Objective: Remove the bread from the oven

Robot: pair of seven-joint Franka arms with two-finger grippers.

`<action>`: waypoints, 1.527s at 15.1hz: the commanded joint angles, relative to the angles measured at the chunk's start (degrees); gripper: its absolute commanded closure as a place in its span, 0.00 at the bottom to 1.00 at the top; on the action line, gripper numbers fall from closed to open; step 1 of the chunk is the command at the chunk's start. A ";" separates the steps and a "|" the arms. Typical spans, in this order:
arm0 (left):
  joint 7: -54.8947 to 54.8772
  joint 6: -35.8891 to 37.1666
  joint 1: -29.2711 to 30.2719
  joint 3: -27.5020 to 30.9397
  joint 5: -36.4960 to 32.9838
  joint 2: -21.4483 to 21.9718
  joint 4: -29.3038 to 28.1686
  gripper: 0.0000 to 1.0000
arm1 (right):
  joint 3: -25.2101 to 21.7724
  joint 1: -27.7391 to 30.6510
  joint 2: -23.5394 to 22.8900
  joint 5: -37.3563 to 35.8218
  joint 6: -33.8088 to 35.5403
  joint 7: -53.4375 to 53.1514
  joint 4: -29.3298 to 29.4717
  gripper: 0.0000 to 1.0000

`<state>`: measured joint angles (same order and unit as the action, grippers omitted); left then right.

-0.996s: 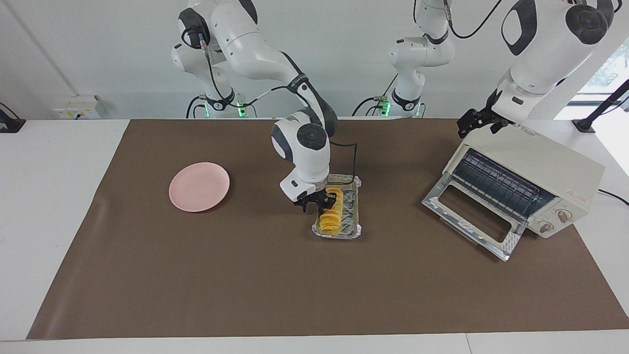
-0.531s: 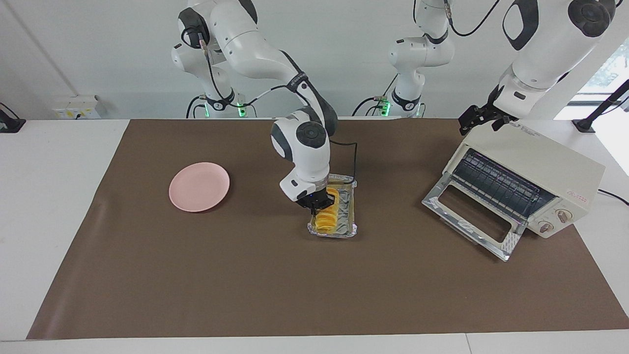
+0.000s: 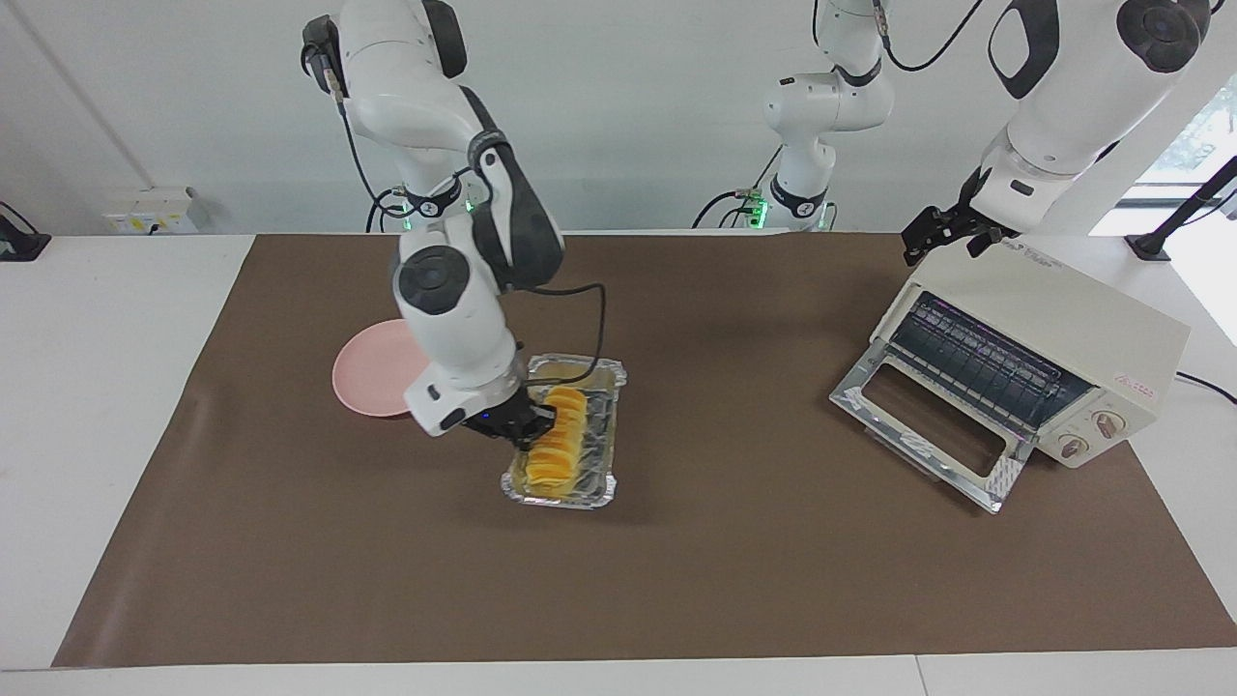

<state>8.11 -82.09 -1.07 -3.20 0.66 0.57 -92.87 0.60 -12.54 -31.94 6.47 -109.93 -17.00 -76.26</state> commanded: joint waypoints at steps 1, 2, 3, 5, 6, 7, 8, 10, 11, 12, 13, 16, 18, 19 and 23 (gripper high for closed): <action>-0.64 -0.09 0.01 0.30 0.22 1.54 -1.44 0.00 | 0.20 3.65 -1.46 0.48 1.64 9.76 1.47 1.00; -0.64 -0.18 0.02 0.30 0.22 1.46 -1.44 0.00 | 0.19 5.75 -1.81 -0.05 1.65 12.93 1.47 1.00; -0.47 -0.09 -0.07 0.30 0.22 1.45 -1.35 0.00 | 0.19 8.47 -2.68 -0.66 1.47 16.53 1.47 1.00; -0.47 -0.18 0.10 0.13 0.30 1.54 -1.26 0.00 | 0.11 11.48 -4.53 -0.76 0.51 22.34 1.73 1.00; -0.38 -0.27 -0.16 0.21 0.22 1.46 -1.26 0.00 | 0.02 12.27 -5.06 -0.93 -0.54 23.41 1.73 1.00; -0.29 -0.18 -0.25 0.30 0.22 1.54 -1.35 0.00 | -0.24 13.50 -5.85 -0.93 -1.07 23.85 1.73 1.00; -0.38 -0.27 -0.25 0.21 0.22 1.54 -1.35 0.00 | -0.42 13.94 -6.90 -1.37 -1.43 24.55 2.08 1.00; -0.29 -0.27 -0.25 0.30 0.22 1.54 -1.35 0.00 | -0.51 14.03 -8.74 -2.86 -1.52 24.74 3.92 1.00; -0.29 -0.27 -0.25 0.30 0.22 1.54 -1.35 0.00 | -0.51 14.64 -9.62 -3.30 -1.34 25.17 5.06 1.00; -0.29 -0.35 -0.16 0.30 0.22 1.46 -1.35 0.00 | -0.60 15.00 -9.98 -3.31 -1.08 26.05 5.33 1.00; -0.29 -0.62 -0.16 0.30 0.22 1.45 -1.27 0.00 | -0.68 15.00 -9.98 -3.31 -0.90 26.14 5.33 1.00; -0.20 -0.88 -0.16 0.30 0.22 1.54 -1.35 0.00 | -0.68 14.91 -9.90 -4.27 -1.43 26.14 5.25 1.00; -0.20 -0.79 -0.25 0.21 0.30 1.54 -1.35 0.00 | -0.68 14.91 -9.37 -4.62 -1.25 26.23 5.16 0.79; -0.20 -0.88 -0.25 0.21 0.22 1.54 -1.35 0.00 | -0.68 14.74 -8.59 -4.54 -1.52 26.40 4.90 0.02; -0.20 -0.88 -0.16 0.21 0.30 1.54 -1.27 0.00 | -0.68 14.39 -4.63 -4.98 4.79 27.37 3.14 0.00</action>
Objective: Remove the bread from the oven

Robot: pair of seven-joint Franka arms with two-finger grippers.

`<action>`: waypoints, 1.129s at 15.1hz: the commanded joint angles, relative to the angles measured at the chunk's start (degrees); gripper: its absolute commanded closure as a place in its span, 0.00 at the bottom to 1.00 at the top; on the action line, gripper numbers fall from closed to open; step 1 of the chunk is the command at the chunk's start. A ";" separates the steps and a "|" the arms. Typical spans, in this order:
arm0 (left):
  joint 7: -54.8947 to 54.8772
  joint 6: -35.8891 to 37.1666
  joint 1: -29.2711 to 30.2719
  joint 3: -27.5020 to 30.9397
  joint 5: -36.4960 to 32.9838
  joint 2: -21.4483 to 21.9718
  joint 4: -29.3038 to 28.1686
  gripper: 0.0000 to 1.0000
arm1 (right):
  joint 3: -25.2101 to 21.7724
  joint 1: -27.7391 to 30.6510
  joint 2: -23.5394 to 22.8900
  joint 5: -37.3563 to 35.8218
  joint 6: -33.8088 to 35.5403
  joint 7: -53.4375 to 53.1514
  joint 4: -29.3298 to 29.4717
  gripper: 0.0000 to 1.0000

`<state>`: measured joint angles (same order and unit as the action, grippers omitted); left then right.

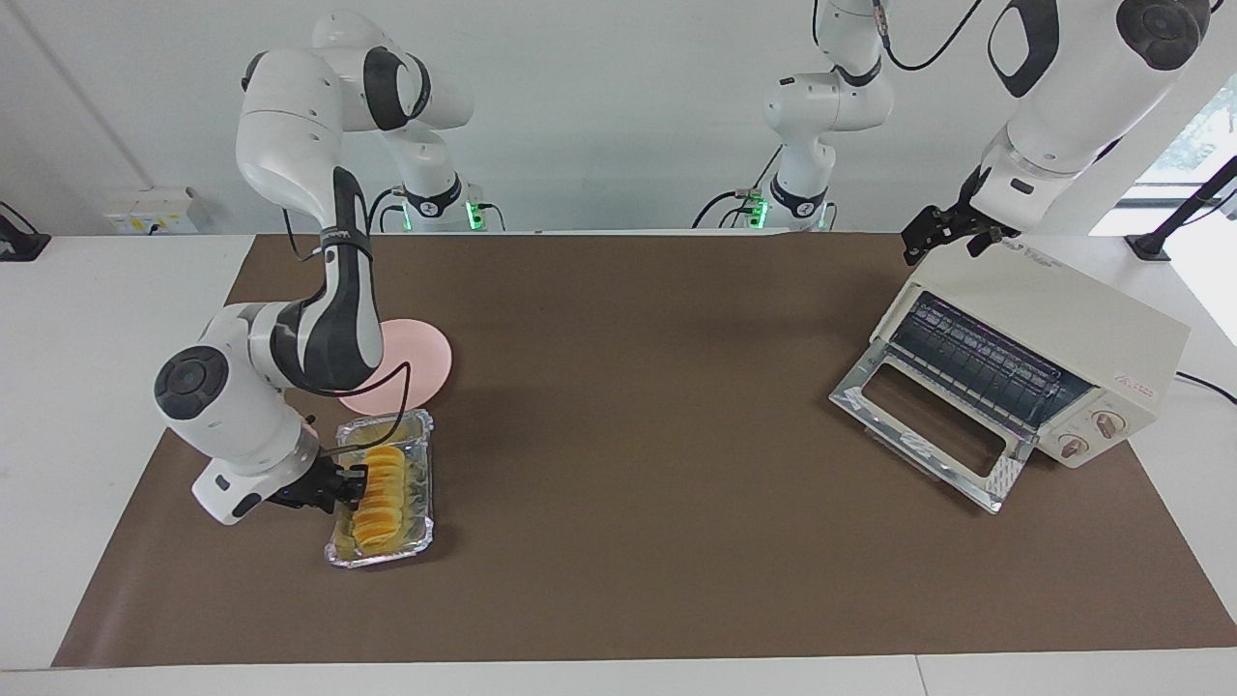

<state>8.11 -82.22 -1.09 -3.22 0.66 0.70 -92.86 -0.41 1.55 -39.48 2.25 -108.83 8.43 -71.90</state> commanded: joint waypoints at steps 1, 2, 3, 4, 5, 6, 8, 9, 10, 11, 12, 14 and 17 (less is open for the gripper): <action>-0.20 -0.58 -0.14 0.23 0.30 1.41 -1.18 0.00 | 0.32 0.03 3.70 -0.75 4.93 2.02 -1.14 0.00; -0.38 -0.66 -0.06 0.15 0.30 1.41 -1.18 0.00 | 0.32 -0.06 4.06 -0.75 5.03 2.03 -1.14 0.00; -0.38 -0.66 -0.05 0.23 0.30 1.41 -1.18 0.00 | 0.32 -0.32 4.06 -0.84 4.34 1.94 -1.23 0.00; -0.38 -0.57 -0.05 0.23 0.30 1.41 -1.09 0.00 | 0.32 -1.02 4.06 -0.93 3.46 1.59 -1.75 0.00; -0.47 -0.57 0.12 0.15 0.30 1.41 -1.18 0.00 | 0.23 -2.59 4.15 -1.54 1.62 1.59 -2.71 0.00; -0.47 -0.66 0.12 0.14 0.48 1.41 -1.18 0.00 | 0.23 -3.13 4.24 -2.59 -0.31 1.41 -4.11 0.00; -0.47 -0.49 0.03 0.14 0.48 1.41 -1.18 0.00 | 0.32 -3.31 4.85 -4.00 -5.92 0.62 -8.41 0.00; -0.55 -0.66 -0.05 0.14 0.48 1.41 -1.27 0.00 | 0.32 -3.31 5.29 -4.53 -8.74 0.71 -10.70 0.00; -0.55 -0.66 -0.23 0.14 0.48 1.41 -1.18 0.00 | 0.32 -3.31 6.07 -5.14 -11.46 0.71 -13.33 0.00; -0.55 -0.57 -0.32 0.14 0.48 1.41 -1.18 0.00 | 0.32 -3.40 6.52 -5.32 -13.58 0.62 -15.27 0.00; -0.55 -0.66 -0.32 0.14 0.48 1.41 -1.27 0.00 | 0.23 -4.27 6.78 -5.32 -14.90 0.44 -16.25 0.00; -0.47 -0.66 -0.32 0.14 0.48 1.50 -1.09 0.00 | 0.23 -4.81 6.52 -5.32 -15.53 -1.22 -16.35 0.00; -0.47 -0.75 -0.32 0.14 0.48 1.50 -1.18 0.00 | 0.23 -4.81 6.61 -5.32 -14.49 -1.49 -15.91 0.00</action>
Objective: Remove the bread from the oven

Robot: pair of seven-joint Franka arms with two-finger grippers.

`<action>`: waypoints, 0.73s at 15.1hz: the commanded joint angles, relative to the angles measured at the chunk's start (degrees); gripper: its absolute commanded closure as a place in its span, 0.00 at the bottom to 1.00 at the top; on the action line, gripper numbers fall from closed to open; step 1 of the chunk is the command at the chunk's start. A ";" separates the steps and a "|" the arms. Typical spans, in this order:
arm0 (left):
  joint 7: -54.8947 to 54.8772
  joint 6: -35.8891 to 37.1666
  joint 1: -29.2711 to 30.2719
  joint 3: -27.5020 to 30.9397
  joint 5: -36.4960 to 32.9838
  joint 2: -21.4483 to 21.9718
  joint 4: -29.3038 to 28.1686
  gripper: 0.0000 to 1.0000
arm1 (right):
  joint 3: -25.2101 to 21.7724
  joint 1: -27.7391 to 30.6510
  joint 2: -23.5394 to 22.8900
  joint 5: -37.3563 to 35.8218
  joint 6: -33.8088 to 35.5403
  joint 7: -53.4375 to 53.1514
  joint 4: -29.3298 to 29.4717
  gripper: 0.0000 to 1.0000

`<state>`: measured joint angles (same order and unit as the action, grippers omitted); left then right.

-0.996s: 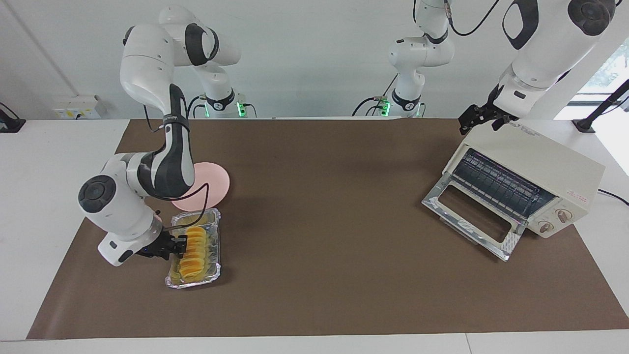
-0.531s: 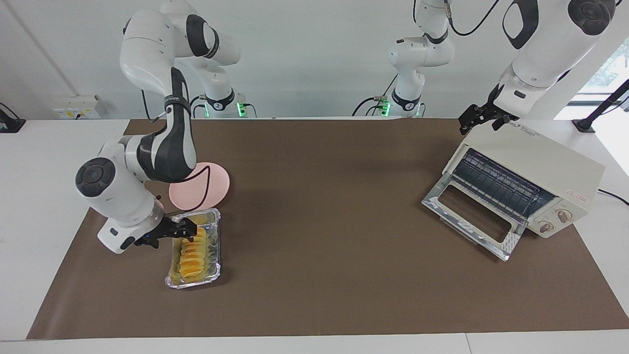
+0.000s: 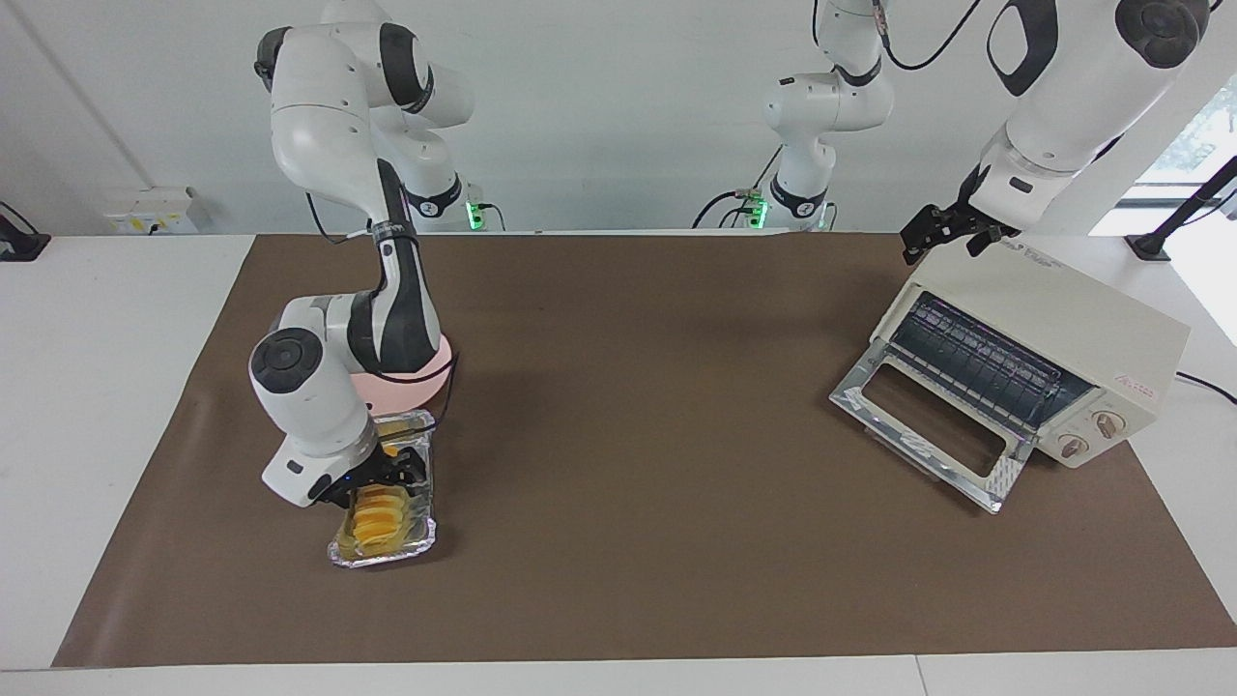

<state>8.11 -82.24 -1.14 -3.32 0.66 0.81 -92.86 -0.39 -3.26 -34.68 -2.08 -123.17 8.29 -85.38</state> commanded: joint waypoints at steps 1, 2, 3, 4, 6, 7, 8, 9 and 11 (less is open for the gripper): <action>-0.46 -0.73 -0.26 0.24 0.48 1.39 -1.10 0.00 | 0.21 0.18 1.81 -1.00 -0.23 -1.35 -2.42 0.00; -0.55 -0.81 -0.26 0.24 0.48 1.39 -1.19 0.00 | 0.21 0.10 1.73 -1.00 -0.75 -1.43 -2.60 0.00; -0.46 -0.90 -0.26 0.33 0.48 1.39 -1.19 0.00 | 0.21 0.01 1.72 -1.00 -0.93 -1.61 -2.69 0.00; -0.38 -0.90 -0.26 0.24 0.48 1.30 -1.10 0.00 | 0.21 -0.08 1.72 -1.00 -1.02 -1.70 -2.69 0.00; -0.46 -1.16 -0.26 0.33 0.48 1.39 -1.27 0.00 | 0.21 -0.25 1.81 -2.57 0.47 -1.61 -1.99 0.00; -0.38 -1.17 -0.26 0.33 0.48 1.39 -1.19 0.00 | 0.21 0.35 1.90 -3.01 3.00 -1.35 -0.59 0.00; -0.46 -1.17 -0.26 0.33 0.48 1.39 -1.19 0.00 | 0.30 0.54 1.73 -3.28 4.85 -1.09 1.25 0.00; -0.46 -1.25 -0.26 0.33 0.48 1.39 -1.27 0.00 | 0.21 0.45 1.64 -3.37 5.56 -0.91 1.70 0.00; -0.38 -1.08 -0.26 0.33 0.48 1.39 -1.19 0.00 | 0.21 -0.07 1.72 -3.37 5.83 -0.99 1.88 0.00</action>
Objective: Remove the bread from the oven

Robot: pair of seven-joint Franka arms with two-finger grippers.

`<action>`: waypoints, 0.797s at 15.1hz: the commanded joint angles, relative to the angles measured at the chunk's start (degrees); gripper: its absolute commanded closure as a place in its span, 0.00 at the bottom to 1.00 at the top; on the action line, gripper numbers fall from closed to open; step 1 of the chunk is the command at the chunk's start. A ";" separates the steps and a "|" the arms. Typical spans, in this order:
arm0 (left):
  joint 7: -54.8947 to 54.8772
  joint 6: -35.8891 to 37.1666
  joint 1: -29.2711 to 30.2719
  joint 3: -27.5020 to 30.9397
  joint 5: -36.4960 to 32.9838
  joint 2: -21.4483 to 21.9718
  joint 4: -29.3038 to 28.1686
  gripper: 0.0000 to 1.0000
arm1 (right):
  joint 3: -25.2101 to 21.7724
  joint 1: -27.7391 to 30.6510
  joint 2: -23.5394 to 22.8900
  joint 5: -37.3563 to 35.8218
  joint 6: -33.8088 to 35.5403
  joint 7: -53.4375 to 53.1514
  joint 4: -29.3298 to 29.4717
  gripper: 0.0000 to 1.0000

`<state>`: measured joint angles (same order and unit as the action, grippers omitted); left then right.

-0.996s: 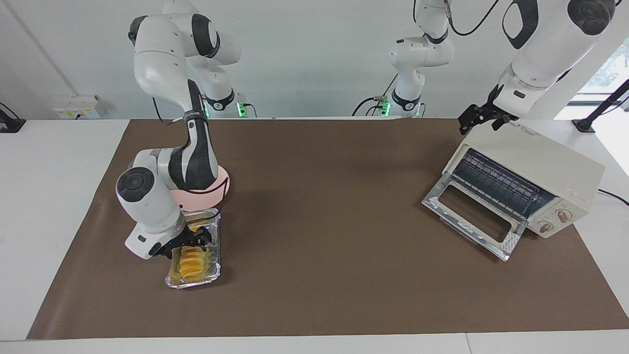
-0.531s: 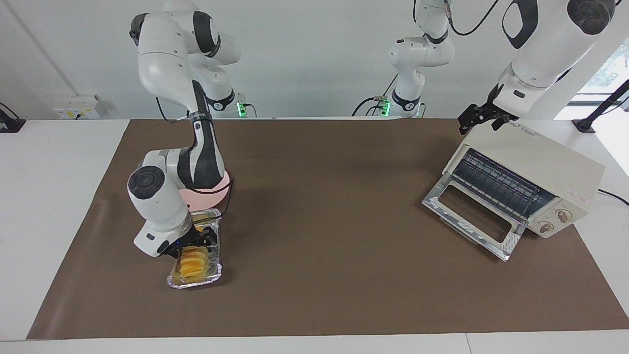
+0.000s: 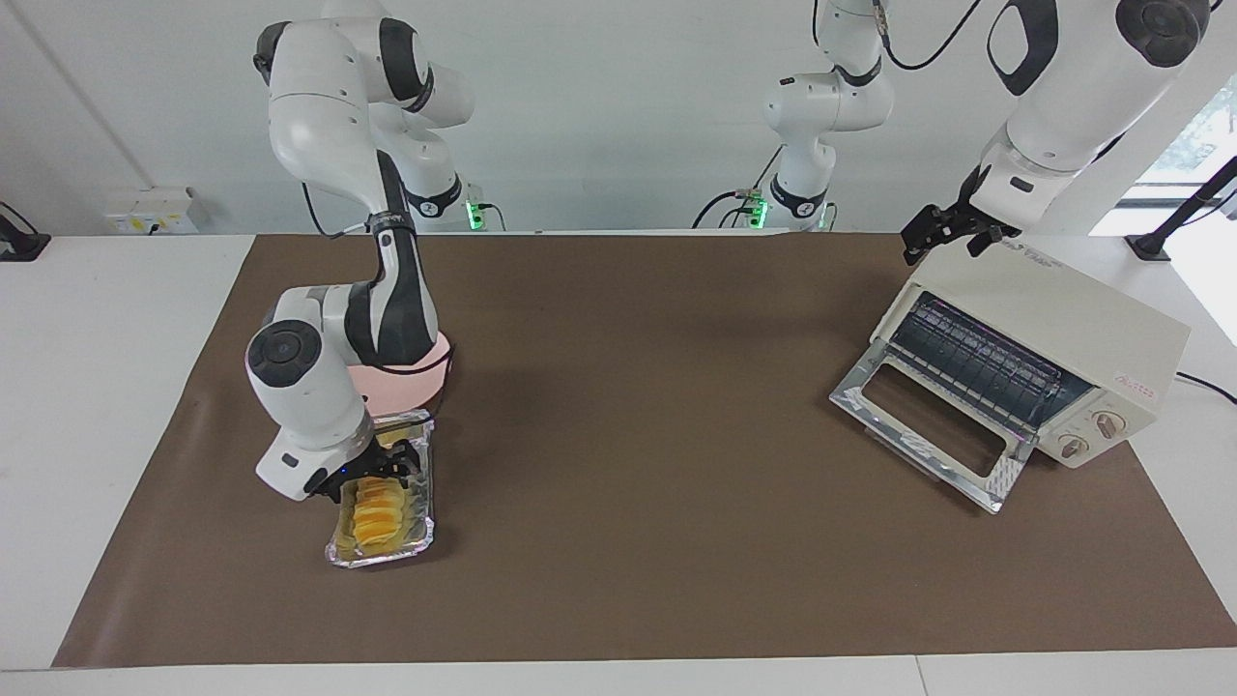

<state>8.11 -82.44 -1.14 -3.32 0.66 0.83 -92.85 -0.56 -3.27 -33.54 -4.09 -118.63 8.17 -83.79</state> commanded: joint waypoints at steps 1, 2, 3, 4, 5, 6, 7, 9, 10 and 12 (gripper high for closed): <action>-0.46 -0.97 -0.26 0.33 0.48 1.36 -1.19 0.00 | 0.38 -0.07 0.50 -1.45 1.04 -0.96 0.30 0.00; -0.46 -0.97 -0.26 0.33 0.48 1.36 -1.19 0.00 | 0.47 -0.25 0.50 -1.45 0.51 -1.14 0.04 0.00; -0.38 -0.88 -0.26 0.33 0.48 1.28 -1.10 0.00 | 0.47 -0.42 0.41 -1.45 0.07 -1.49 -0.40 0.00; -0.38 -1.05 -0.26 0.33 0.48 1.36 -1.19 0.00 | 0.47 -0.77 0.32 -1.45 -0.80 -1.92 -0.84 0.00; -0.38 -1.05 -0.26 0.33 0.48 1.36 -1.19 0.00 | 0.38 -1.21 0.32 -1.53 -1.86 -2.36 -1.71 0.00; -0.29 -0.97 -0.26 0.33 0.48 1.28 -1.19 0.00 | 0.38 -1.30 0.49 -1.54 -3.26 -2.46 -2.85 0.00; -0.37 -0.97 -0.26 0.33 0.48 1.36 -1.19 0.00 | 0.38 -1.39 0.50 -1.54 -3.88 -2.54 -3.30 0.00; -0.29 -1.05 -0.26 0.33 0.48 1.28 -1.19 0.00 | 0.38 -1.39 0.58 -1.62 -5.63 -3.07 -4.70 0.00; -0.29 -0.97 -0.26 0.33 0.48 1.36 -1.19 0.00 | 0.38 -1.30 0.85 -1.62 -7.56 -3.07 -6.45 0.00; -0.29 -1.05 -0.26 0.33 0.48 1.28 -1.19 0.00 | 0.38 -1.04 1.55 -1.62 -10.90 -2.98 -8.92 0.08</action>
<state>8.11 -82.50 -1.14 -3.32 0.66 0.84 -92.85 -0.54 -4.86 -33.60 -4.13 -125.91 6.82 -88.79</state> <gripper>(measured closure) 0.000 0.013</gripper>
